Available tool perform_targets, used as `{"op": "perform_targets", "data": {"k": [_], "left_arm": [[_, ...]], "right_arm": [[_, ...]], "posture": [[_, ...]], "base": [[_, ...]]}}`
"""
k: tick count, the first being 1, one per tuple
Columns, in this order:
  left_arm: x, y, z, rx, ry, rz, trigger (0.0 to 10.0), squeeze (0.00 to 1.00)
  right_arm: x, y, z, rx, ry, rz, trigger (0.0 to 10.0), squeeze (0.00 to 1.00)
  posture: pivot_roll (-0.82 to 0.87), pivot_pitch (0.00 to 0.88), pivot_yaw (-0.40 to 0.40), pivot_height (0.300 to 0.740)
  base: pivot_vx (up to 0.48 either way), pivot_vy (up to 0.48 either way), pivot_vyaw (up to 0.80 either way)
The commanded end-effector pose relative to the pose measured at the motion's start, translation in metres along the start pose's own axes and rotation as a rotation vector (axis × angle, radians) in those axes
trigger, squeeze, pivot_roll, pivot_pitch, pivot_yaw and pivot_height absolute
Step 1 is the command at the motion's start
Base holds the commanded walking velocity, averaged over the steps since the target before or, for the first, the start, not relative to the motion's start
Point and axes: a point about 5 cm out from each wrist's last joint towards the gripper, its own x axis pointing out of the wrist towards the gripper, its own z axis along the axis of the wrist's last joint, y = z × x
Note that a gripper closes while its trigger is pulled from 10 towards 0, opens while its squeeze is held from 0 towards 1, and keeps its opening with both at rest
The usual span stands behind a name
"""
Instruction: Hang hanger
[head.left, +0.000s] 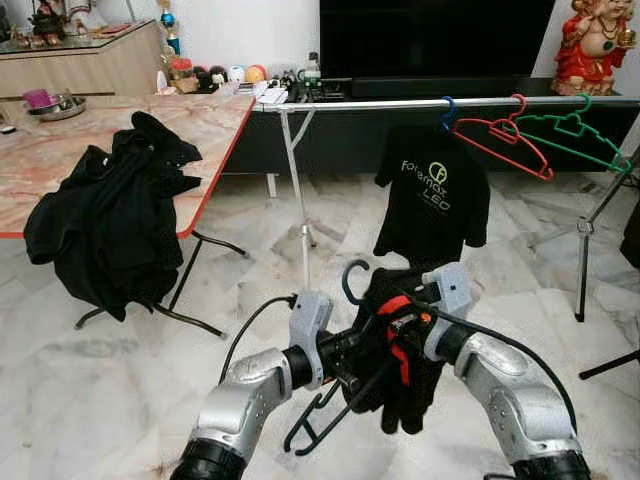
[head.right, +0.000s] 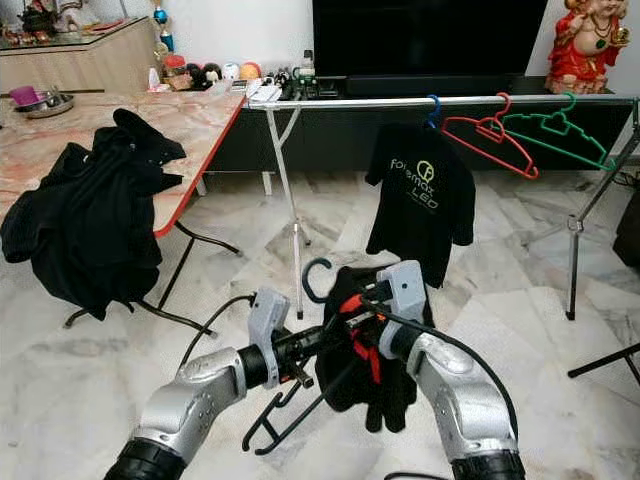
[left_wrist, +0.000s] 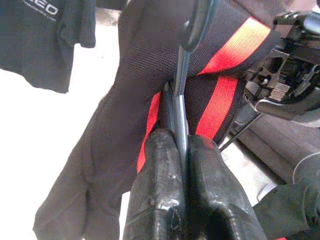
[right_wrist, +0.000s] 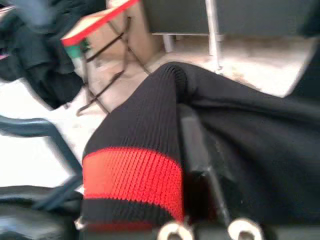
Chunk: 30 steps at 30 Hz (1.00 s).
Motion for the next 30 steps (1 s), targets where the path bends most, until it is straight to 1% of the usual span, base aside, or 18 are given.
{"op": "perform_targets", "data": {"k": [1, 4, 6, 7, 8, 9, 11, 12, 13, 14, 15, 17, 19, 21, 23, 25, 26, 30], "left_arm": [[0.003, -0.005, 0.012, 0.027, -0.040, -0.022, 10.0, 0.00], [0.002, -0.003, 0.014, 0.026, -0.046, -0.012, 10.0, 0.00], [0.001, -0.003, 0.014, 0.023, -0.047, -0.010, 10.0, 0.00], [0.001, -0.003, 0.014, 0.023, -0.047, -0.010, 10.0, 0.00], [0.001, -0.003, 0.014, 0.022, -0.046, -0.010, 10.0, 0.00], [0.001, -0.003, 0.013, 0.021, -0.044, -0.011, 10.0, 0.00], [0.001, -0.003, 0.012, 0.019, -0.042, -0.012, 10.0, 0.00], [0.001, -0.003, 0.011, 0.018, -0.039, -0.013, 10.0, 0.00], [0.001, -0.003, 0.011, 0.018, -0.039, -0.013, 10.0, 0.00], [0.001, -0.004, 0.011, 0.018, -0.038, -0.015, 10.0, 0.00], [0.001, -0.004, 0.010, 0.017, -0.037, -0.016, 10.0, 0.00], [0.002, -0.004, 0.009, 0.022, -0.029, -0.015, 10.0, 0.00], [0.001, -0.003, 0.009, 0.029, -0.021, -0.010, 10.0, 0.00], [0.001, -0.003, 0.008, 0.030, -0.019, -0.008, 10.0, 0.00], [-0.002, 0.000, 0.005, 0.052, 0.009, 0.007, 10.0, 0.00], [-0.006, 0.004, -0.001, 0.103, 0.068, 0.023, 10.0, 0.00], [-0.006, 0.004, -0.001, 0.103, 0.068, 0.023, 10.0, 0.00], [-0.013, 0.010, -0.007, 0.158, 0.135, 0.034, 10.0, 0.00]], "right_arm": [[0.002, 0.001, 0.004, -0.014, -0.014, -0.001, 10.0, 0.00], [0.003, -0.001, 0.001, -0.026, -0.004, -0.024, 10.0, 0.00], [0.005, 0.004, 0.003, -0.012, -0.029, 0.016, 10.0, 0.00], [0.005, 0.004, 0.003, -0.012, -0.029, 0.016, 10.0, 0.00], [0.004, 0.014, 0.010, 0.032, -0.077, 0.100, 10.0, 0.00], [0.001, 0.031, 0.024, 0.070, -0.153, 0.241, 10.0, 0.00], [-0.005, 0.046, 0.035, 0.076, -0.212, 0.367, 10.0, 0.00], [-0.009, 0.052, 0.041, 0.053, -0.238, 0.427, 10.0, 0.00], [-0.009, 0.052, 0.041, 0.053, -0.238, 0.427, 10.0, 0.00], [-0.009, 0.052, 0.041, 0.032, -0.243, 0.425, 10.0, 0.00], [-0.009, 0.050, 0.041, 0.021, -0.243, 0.411, 10.0, 0.00], [-0.002, 0.027, 0.033, -0.011, -0.197, 0.240, 10.0, 0.00], [0.000, 0.011, 0.030, -0.012, -0.179, 0.120, 10.0, 0.00], [0.000, 0.009, 0.030, -0.009, -0.177, 0.101, 10.0, 0.00], [-0.001, -0.003, 0.030, -0.028, -0.162, 0.003, 10.0, 0.00], [-0.002, -0.016, 0.026, -0.041, -0.120, -0.099, 10.0, 0.00], [-0.002, -0.016, 0.026, -0.041, -0.120, -0.099, 10.0, 0.00], [-0.004, -0.031, 0.015, -0.087, -0.045, -0.215, 10.0, 0.00]], "posture": [[0.03, 0.036, 0.003, 0.740], [0.04, 0.035, 0.002, 0.740], [0.04, 0.036, 0.003, 0.740], [0.04, 0.036, 0.003, 0.740], [0.04, 0.036, 0.003, 0.740], [0.04, 0.037, 0.005, 0.740], [0.03, 0.037, 0.006, 0.740], [0.03, 0.037, 0.005, 0.740], [0.03, 0.037, 0.005, 0.740], [0.03, 0.037, 0.005, 0.740], [0.03, 0.037, 0.005, 0.740], [0.03, 0.036, 0.003, 0.740], [0.03, 0.036, 0.003, 0.740], [0.03, 0.036, 0.003, 0.740], [0.04, 0.037, 0.004, 0.740], [0.03, 0.037, 0.004, 0.740], [0.03, 0.037, 0.004, 0.740], [0.04, 0.038, 0.005, 0.740]], "base": [[0.000, 0.000, 0.00], [0.000, 0.000, 0.00], [0.000, 0.000, 0.00], [0.000, 0.000, 0.00], [0.000, 0.000, 0.00], [0.000, 0.000, 0.00], [0.000, 0.000, 0.00], [0.000, 0.000, 0.00], [0.000, 0.000, 0.00], [0.000, 0.000, 0.00], [0.000, 0.000, 0.00], [0.000, 0.000, 0.00], [0.000, 0.000, 0.00], [0.000, 0.000, 0.00], [0.000, 0.000, 0.00], [0.000, 0.000, 0.00], [0.000, 0.000, 0.00], [0.000, 0.000, 0.00]]}}
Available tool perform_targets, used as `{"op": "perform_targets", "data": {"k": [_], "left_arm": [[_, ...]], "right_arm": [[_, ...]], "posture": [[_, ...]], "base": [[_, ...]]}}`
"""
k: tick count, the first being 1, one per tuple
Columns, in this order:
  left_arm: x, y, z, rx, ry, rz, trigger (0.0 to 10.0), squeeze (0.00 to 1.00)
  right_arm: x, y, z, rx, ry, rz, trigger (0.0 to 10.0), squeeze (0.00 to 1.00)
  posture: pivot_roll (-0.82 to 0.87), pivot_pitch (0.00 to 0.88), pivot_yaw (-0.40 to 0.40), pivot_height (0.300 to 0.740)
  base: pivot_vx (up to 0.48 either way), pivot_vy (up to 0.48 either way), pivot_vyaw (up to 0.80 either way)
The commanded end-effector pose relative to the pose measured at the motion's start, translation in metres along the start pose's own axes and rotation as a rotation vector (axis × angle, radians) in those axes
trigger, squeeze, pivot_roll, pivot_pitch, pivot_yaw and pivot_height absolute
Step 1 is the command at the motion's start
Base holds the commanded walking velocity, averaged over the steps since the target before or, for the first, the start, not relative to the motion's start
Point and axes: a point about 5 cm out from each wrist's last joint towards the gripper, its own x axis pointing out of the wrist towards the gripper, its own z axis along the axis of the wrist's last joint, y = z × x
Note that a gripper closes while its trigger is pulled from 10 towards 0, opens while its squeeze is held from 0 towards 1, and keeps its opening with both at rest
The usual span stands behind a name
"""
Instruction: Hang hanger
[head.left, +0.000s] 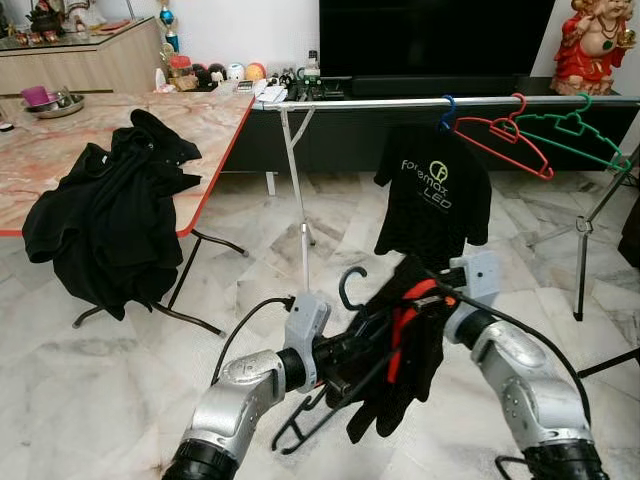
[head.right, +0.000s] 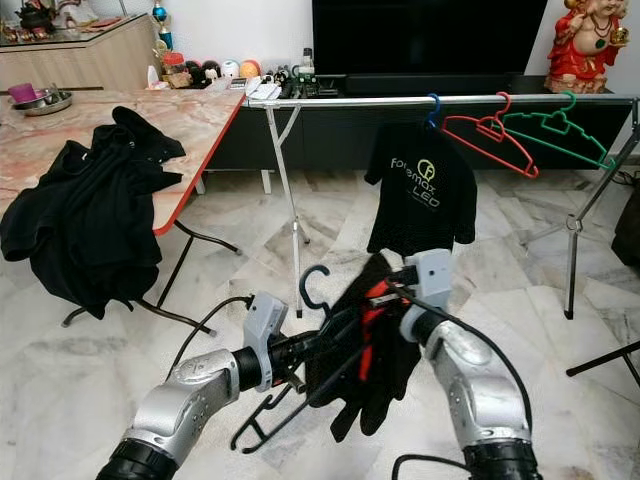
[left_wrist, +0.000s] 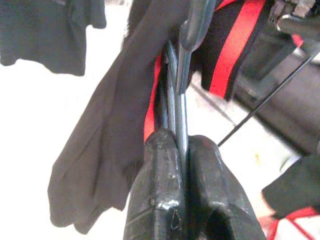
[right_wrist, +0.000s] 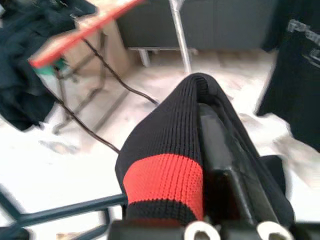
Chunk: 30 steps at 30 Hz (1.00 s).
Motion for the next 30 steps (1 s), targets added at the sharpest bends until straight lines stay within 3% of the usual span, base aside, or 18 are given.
{"op": "perform_targets", "data": {"k": [1, 2, 4, 5, 7, 10, 18, 30], "left_arm": [[-0.005, 0.002, -0.005, 0.059, 0.049, -0.009, 10.0, 0.00], [-0.005, 0.002, -0.005, 0.059, 0.049, -0.009, 10.0, 0.00], [-0.015, 0.010, -0.015, 0.156, 0.166, -0.010, 10.0, 0.00], [-0.015, 0.010, -0.015, 0.156, 0.166, -0.010, 10.0, 0.00], [-0.028, 0.018, -0.028, 0.225, 0.288, -0.022, 10.0, 0.00], [-0.031, 0.018, -0.031, 0.233, 0.302, -0.028, 10.0, 0.00], [-0.012, 0.018, -0.018, 0.193, 0.183, 0.088, 10.0, 0.00], [-0.010, 0.005, -0.013, 0.167, 0.138, -0.040, 10.0, 0.00]], "right_arm": [[0.002, -0.007, 0.002, -0.052, 0.004, -0.061, 10.0, 0.00], [0.002, -0.007, 0.002, -0.052, 0.004, -0.061, 10.0, 0.00], [0.002, -0.013, -0.001, -0.070, 0.017, -0.108, 10.0, 0.00], [0.002, -0.013, -0.001, -0.070, 0.017, -0.108, 10.0, 0.00], [0.002, -0.015, -0.003, -0.071, 0.028, -0.123, 10.0, 0.00], [0.003, -0.014, -0.004, -0.068, 0.028, -0.124, 10.0, 0.00], [0.009, -0.005, -0.005, -0.045, 0.022, -0.094, 10.0, 0.00], [0.009, -0.006, -0.012, -0.029, 0.038, -0.104, 10.0, 0.00]], "posture": [[0.04, 0.038, 0.005, 0.740], [0.04, 0.038, 0.005, 0.740], [0.04, 0.039, 0.005, 0.740], [0.04, 0.039, 0.005, 0.740], [0.04, 0.038, 0.005, 0.740], [0.04, 0.038, 0.004, 0.740], [0.04, 0.036, 0.002, 0.740], [0.05, 0.036, 0.005, 0.740]], "base": [[0.000, 0.000, 0.00], [0.000, 0.000, 0.00], [0.000, 0.000, 0.00], [0.000, 0.000, 0.00], [0.000, 0.000, 0.00], [0.000, 0.000, 0.00], [0.000, 0.000, 0.00], [0.000, 0.000, 0.00]]}}
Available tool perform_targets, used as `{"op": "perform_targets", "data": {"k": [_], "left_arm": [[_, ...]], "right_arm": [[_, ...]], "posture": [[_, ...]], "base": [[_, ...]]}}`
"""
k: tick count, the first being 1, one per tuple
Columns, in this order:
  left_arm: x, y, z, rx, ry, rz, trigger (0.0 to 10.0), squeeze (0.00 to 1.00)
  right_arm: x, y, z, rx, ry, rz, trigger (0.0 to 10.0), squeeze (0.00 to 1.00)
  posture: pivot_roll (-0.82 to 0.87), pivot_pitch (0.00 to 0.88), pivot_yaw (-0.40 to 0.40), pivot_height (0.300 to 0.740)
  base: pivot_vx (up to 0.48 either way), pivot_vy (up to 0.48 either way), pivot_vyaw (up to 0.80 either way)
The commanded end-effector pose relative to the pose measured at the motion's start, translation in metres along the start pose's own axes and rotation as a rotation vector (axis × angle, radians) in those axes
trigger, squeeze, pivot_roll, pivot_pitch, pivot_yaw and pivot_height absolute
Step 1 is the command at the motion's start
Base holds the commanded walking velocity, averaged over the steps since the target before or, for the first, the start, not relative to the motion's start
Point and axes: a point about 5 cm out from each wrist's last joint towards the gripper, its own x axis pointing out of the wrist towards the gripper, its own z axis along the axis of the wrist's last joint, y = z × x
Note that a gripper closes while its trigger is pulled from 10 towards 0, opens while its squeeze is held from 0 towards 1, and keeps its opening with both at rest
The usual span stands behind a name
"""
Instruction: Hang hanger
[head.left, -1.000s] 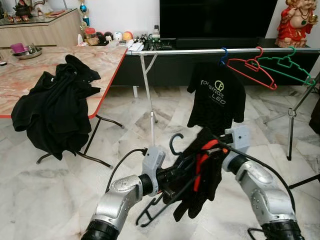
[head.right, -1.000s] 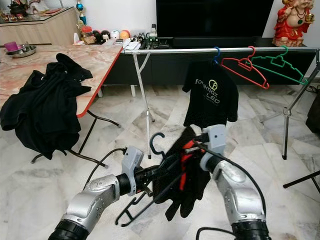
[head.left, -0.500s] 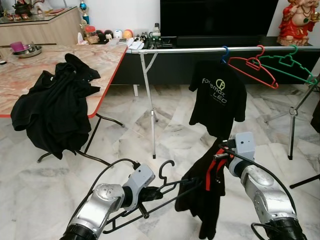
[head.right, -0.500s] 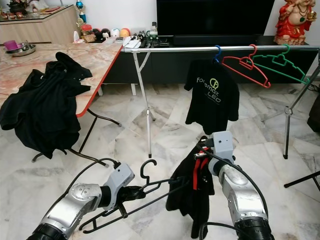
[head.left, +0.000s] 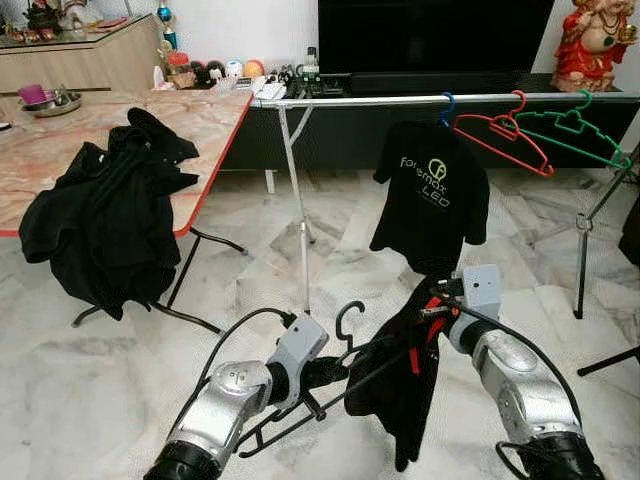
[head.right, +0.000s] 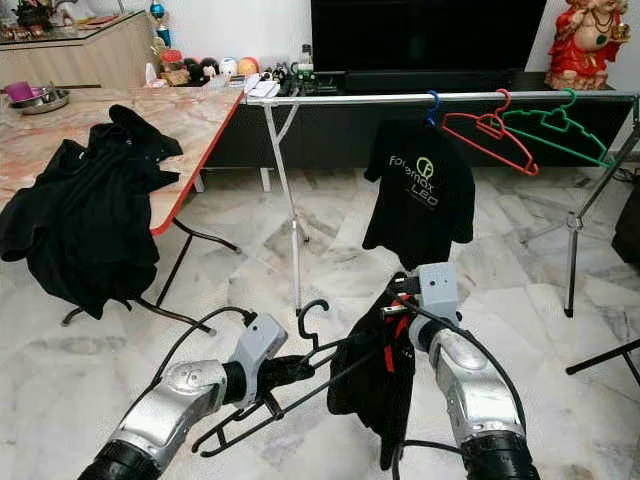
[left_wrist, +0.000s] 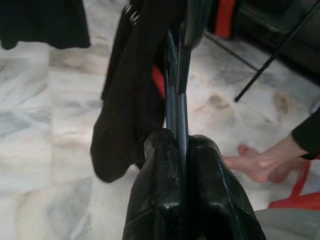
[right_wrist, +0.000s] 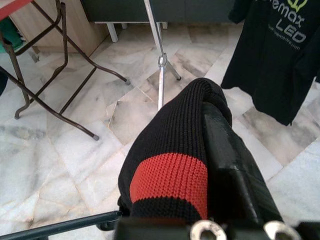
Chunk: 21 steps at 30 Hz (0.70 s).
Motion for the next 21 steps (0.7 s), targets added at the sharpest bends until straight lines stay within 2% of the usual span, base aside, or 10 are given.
{"op": "perform_targets", "data": {"k": [1, 4, 9, 14, 16, 19, 21], "left_arm": [[-0.004, -0.003, 0.003, 0.009, -0.014, -0.044, 10.0, 0.00], [-0.005, -0.004, 0.003, 0.016, -0.010, -0.053, 10.0, 0.00], [-0.004, 0.000, 0.004, 0.002, -0.036, -0.004, 10.0, 0.00], [0.005, 0.001, 0.011, -0.031, -0.086, 0.057, 10.0, 0.00], [0.009, 0.007, 0.015, -0.040, -0.099, 0.156, 10.0, 0.00], [0.012, 0.007, 0.017, -0.034, -0.101, 0.179, 10.0, 0.00], [0.016, 0.002, 0.017, -0.020, -0.079, 0.156, 10.0, 0.00]], "right_arm": [[0.003, 0.002, 0.006, 0.003, -0.032, 0.004, 10.0, 0.00], [0.003, 0.002, 0.005, 0.011, -0.030, 0.005, 10.0, 0.00], [0.005, 0.006, 0.006, 0.016, -0.031, 0.015, 10.0, 0.00], [0.005, 0.011, 0.006, 0.033, -0.032, 0.043, 10.0, 0.00], [0.005, 0.013, 0.007, 0.052, -0.038, 0.056, 10.0, 0.00], [0.005, 0.015, 0.009, 0.070, -0.047, 0.062, 10.0, 0.00], [0.006, 0.015, 0.010, 0.063, -0.049, 0.061, 10.0, 0.00]], "posture": [[0.05, 0.036, 0.004, 0.740], [0.05, 0.036, 0.004, 0.740], [0.05, 0.035, 0.004, 0.740], [0.05, 0.035, 0.004, 0.740], [0.05, 0.036, 0.004, 0.740], [0.05, 0.036, 0.004, 0.740], [0.05, 0.036, 0.005, 0.740]], "base": [[0.000, 0.000, 0.00], [0.000, 0.000, 0.00], [0.000, 0.000, 0.00], [0.000, 0.000, 0.00], [0.000, 0.000, 0.00], [0.000, 0.000, 0.00], [0.000, 0.000, 0.00]]}}
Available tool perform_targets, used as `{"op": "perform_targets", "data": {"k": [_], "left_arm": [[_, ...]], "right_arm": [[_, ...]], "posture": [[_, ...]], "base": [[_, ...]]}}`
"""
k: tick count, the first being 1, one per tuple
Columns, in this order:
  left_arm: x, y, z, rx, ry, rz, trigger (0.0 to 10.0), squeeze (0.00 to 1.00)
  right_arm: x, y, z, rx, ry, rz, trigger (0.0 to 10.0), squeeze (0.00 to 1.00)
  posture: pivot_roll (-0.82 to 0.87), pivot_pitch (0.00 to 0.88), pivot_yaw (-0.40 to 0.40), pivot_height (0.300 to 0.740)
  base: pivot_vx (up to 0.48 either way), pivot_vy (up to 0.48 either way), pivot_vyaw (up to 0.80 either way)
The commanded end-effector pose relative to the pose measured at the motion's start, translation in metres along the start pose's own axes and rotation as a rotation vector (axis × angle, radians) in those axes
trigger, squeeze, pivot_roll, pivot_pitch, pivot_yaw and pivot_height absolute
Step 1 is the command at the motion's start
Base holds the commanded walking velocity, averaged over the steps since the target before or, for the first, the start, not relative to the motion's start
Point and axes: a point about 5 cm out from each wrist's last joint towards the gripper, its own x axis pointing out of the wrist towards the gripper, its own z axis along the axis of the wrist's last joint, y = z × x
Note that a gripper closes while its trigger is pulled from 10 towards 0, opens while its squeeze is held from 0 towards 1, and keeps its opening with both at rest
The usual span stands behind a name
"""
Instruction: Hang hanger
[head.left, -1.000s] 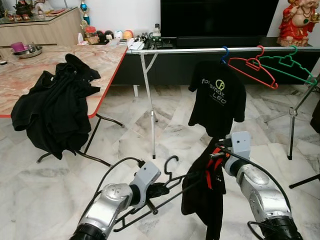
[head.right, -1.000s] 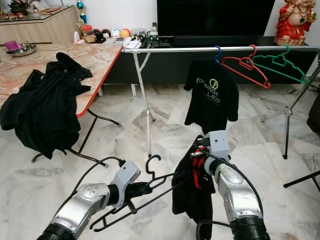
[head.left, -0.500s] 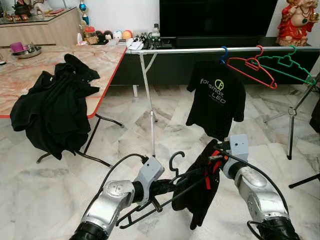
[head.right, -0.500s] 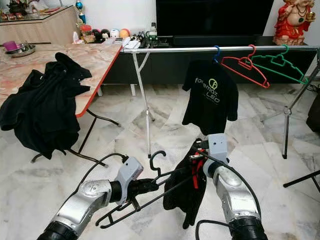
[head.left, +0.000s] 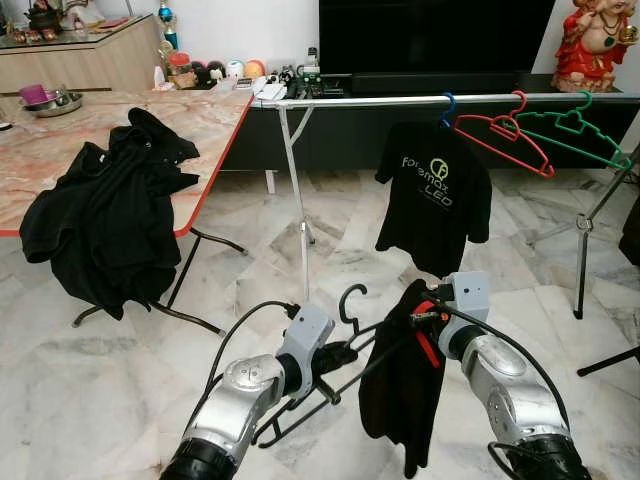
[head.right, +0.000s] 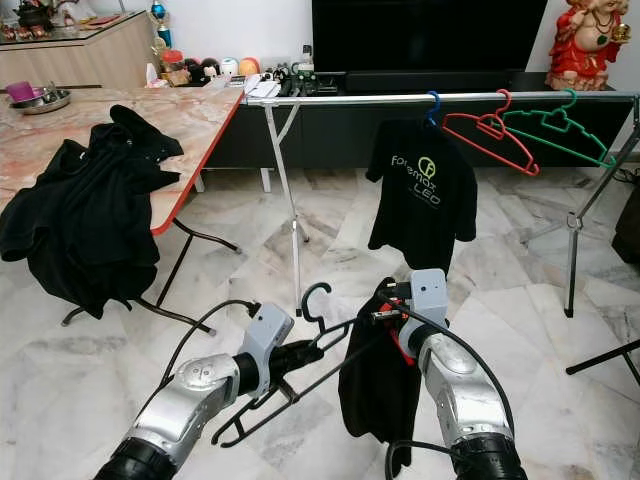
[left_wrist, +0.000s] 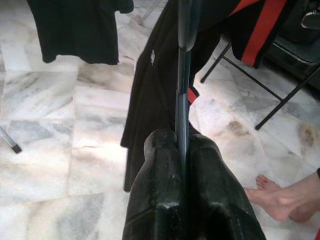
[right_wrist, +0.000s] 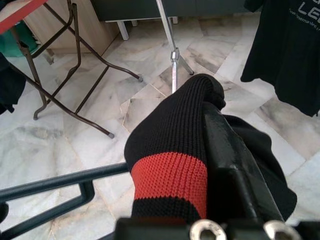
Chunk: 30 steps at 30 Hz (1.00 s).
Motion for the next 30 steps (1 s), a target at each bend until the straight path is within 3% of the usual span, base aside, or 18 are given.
{"op": "perform_targets", "data": {"k": [1, 9, 13, 20, 24, 30], "left_arm": [[0.002, -0.001, 0.002, 0.025, 0.009, 0.004, 10.0, 0.00], [0.000, 0.002, -0.012, 0.102, 0.098, 0.023, 10.0, 0.00], [-0.001, 0.003, -0.013, 0.084, 0.094, 0.021, 10.0, 0.00], [0.001, -0.004, -0.003, 0.043, 0.017, -0.036, 10.0, 0.00], [0.004, 0.010, 0.013, 0.043, -0.067, 0.121, 10.0, 0.00], [0.009, 0.005, 0.023, -0.017, -0.130, 0.097, 10.0, 0.00]], "right_arm": [[0.003, 0.004, 0.016, -0.001, -0.054, 0.019, 10.0, 0.00], [0.003, -0.002, 0.014, -0.017, -0.051, -0.020, 10.0, 0.00], [0.002, -0.003, 0.014, -0.024, -0.052, -0.030, 10.0, 0.00], [0.003, 0.008, 0.018, -0.012, -0.075, 0.057, 10.0, 0.00], [0.003, 0.022, 0.028, 0.060, -0.106, 0.139, 10.0, 0.00], [0.003, 0.030, 0.036, 0.123, -0.146, 0.179, 10.0, 0.00]], "posture": [[0.05, 0.036, 0.005, 0.740], [0.05, 0.038, 0.006, 0.740], [0.05, 0.037, 0.006, 0.740], [0.05, 0.037, 0.005, 0.740], [0.05, 0.037, 0.005, 0.740], [0.05, 0.037, 0.006, 0.740]], "base": [[0.000, 0.000, 0.00], [0.000, 0.000, 0.00], [0.000, 0.000, 0.00], [0.000, 0.000, 0.00], [0.000, 0.000, 0.00], [0.000, 0.000, 0.00]]}}
